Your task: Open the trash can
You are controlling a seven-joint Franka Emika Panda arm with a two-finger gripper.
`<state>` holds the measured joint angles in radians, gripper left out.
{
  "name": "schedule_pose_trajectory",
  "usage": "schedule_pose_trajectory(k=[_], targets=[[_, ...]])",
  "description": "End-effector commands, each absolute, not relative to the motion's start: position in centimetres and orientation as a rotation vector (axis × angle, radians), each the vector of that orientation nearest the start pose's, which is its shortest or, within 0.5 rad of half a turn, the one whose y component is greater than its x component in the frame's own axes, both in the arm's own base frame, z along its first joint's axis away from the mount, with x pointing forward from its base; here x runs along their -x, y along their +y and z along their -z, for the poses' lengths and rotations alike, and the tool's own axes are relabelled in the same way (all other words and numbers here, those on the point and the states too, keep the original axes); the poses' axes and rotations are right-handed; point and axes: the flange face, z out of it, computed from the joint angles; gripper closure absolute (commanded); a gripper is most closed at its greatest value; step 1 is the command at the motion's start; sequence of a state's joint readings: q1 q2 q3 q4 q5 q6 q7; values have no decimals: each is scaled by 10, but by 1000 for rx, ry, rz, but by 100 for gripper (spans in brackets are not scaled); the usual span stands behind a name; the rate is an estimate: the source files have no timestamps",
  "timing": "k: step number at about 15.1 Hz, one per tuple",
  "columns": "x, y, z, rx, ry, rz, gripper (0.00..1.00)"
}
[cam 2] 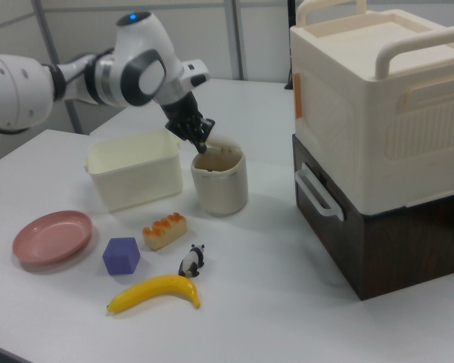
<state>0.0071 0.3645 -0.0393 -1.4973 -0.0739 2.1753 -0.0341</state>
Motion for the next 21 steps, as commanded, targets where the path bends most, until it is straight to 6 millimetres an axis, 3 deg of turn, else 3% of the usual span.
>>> schedule_pose_trajectory(k=[1, 7, 9, 11, 14, 16, 17, 18, 20, 21], targets=[[-664, -19, -532, 3207, -76, 364, 99], [-619, 0, -564, 3221, -110, 107, 95], [-608, 15, -567, 3219, -144, 59, 89], [-593, 26, -571, 3216, -173, 21, 89], [-580, 30, -575, 3214, -185, 11, 86], [-577, 30, -576, 3215, -186, -16, 74], [-576, 30, -577, 3215, -185, -31, 61], [-574, 30, -577, 3213, -181, -45, 40], [-574, 29, -577, 3216, -159, -47, 19], [-574, 27, -577, 3225, -134, -46, 0]])
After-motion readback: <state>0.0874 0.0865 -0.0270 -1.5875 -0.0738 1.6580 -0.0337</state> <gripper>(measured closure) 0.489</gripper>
